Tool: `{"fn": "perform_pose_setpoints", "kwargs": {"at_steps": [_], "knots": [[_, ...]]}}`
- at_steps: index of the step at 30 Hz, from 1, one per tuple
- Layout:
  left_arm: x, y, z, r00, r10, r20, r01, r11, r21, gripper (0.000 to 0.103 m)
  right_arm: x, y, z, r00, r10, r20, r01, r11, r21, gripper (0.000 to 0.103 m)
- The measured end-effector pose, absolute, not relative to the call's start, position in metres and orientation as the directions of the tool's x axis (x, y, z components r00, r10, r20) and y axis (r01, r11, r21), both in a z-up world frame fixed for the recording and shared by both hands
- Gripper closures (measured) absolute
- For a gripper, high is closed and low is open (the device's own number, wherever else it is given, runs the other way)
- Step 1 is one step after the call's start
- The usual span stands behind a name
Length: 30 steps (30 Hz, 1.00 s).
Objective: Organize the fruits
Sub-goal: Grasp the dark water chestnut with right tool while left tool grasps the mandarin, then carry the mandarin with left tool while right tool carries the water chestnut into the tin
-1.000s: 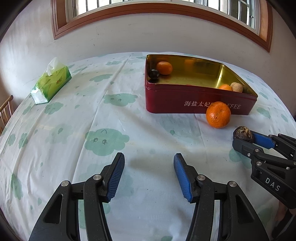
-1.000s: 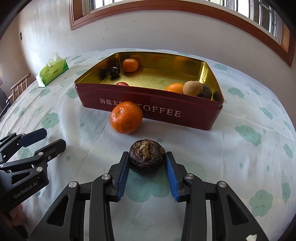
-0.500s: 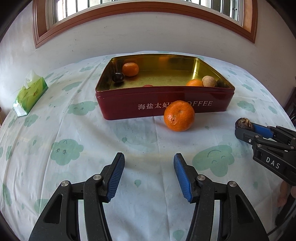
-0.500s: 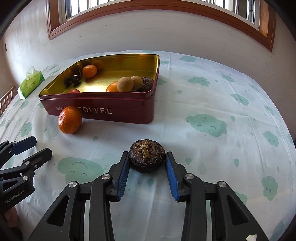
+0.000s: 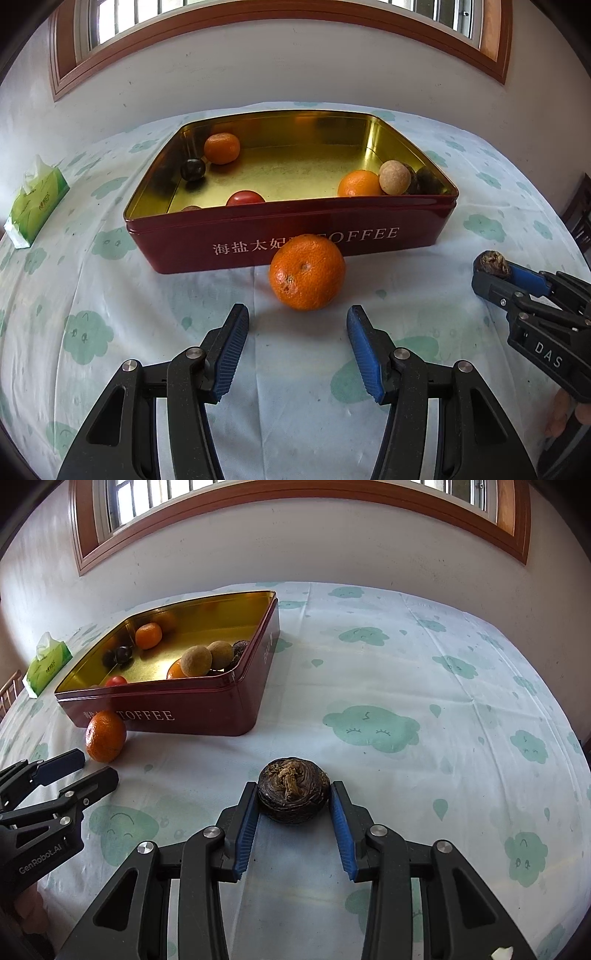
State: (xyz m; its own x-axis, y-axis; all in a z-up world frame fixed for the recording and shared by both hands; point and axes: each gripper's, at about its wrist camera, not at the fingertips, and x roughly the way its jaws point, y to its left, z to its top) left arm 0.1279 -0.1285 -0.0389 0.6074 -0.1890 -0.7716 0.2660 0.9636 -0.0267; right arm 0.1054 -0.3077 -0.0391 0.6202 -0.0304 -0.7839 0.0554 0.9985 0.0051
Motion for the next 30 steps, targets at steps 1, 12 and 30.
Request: {"fn": "perform_pose_setpoints", "kwargs": {"at_steps": [1, 12, 30], "knots": [[0.131, -0.130, -0.039, 0.607, -0.187, -0.772, 0.262, 0.965, -0.027, 0.047, 0.105, -0.308, -0.039, 0.620, -0.029, -0.784, 0.055, 0.998, 0.006, 0.067], [0.149, -0.138, -0.042, 0.620, -0.143, -0.772, 0.226, 0.974, 0.000, 0.047, 0.106, -0.307, -0.039, 0.620, -0.029, -0.784, 0.053, 0.999, 0.005, 0.065], [0.136, -0.134, -0.040, 0.624, -0.151, -0.767, 0.240, 0.971, 0.004, 0.062, 0.107, -0.306, -0.039, 0.619, -0.034, -0.785, 0.054, 0.999, -0.001, 0.065]]}}
